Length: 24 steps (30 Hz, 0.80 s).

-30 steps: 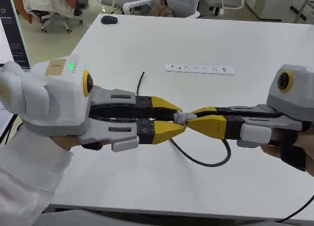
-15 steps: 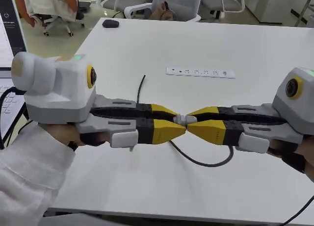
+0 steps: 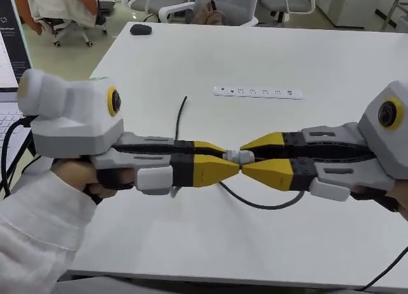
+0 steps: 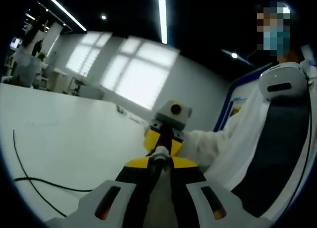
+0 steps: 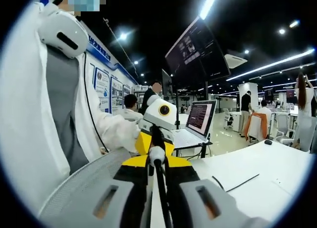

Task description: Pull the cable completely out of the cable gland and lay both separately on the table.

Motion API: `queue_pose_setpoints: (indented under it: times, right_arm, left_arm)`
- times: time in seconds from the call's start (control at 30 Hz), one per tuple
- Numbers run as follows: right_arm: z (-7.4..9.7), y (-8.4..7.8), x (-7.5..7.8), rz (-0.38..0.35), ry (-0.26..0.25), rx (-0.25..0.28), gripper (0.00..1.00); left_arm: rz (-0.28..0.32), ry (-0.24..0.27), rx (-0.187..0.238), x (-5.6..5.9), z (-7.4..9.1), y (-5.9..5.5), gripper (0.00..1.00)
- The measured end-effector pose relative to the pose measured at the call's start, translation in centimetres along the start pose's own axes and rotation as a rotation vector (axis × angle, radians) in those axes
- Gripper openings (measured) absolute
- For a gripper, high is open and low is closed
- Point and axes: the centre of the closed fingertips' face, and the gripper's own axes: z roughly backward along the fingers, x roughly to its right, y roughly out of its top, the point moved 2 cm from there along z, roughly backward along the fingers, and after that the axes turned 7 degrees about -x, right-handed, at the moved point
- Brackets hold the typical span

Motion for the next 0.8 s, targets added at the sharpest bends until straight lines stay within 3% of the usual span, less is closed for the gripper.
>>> queue_pose_setpoints:
  times: [0.3,0.43,0.63,0.8]
  right_arm:
    - [0.0,-0.5,0.7,-0.018,-0.03,-0.024,0.11]
    - [0.4,-1.0,0.8,0.02,-0.056,-0.039,0.04]
    - [0.7,-0.7,0.9,0.025,-0.068,-0.018,0.02]
    - [1.0,0.0,0.8,0.019,-0.069,0.034,0.02]
  left_arm:
    - [-0.074,0.042,0.023,-0.3,0.6,0.4,0.16]
    - [-0.126,0.056,0.024,-0.2,0.8,0.5,0.16]
    - [-0.282,0.113,0.065,-0.2,0.5,0.9,0.17]
    - [-0.307,0.101,0.122,0.3,0.3,1.6,0.21]
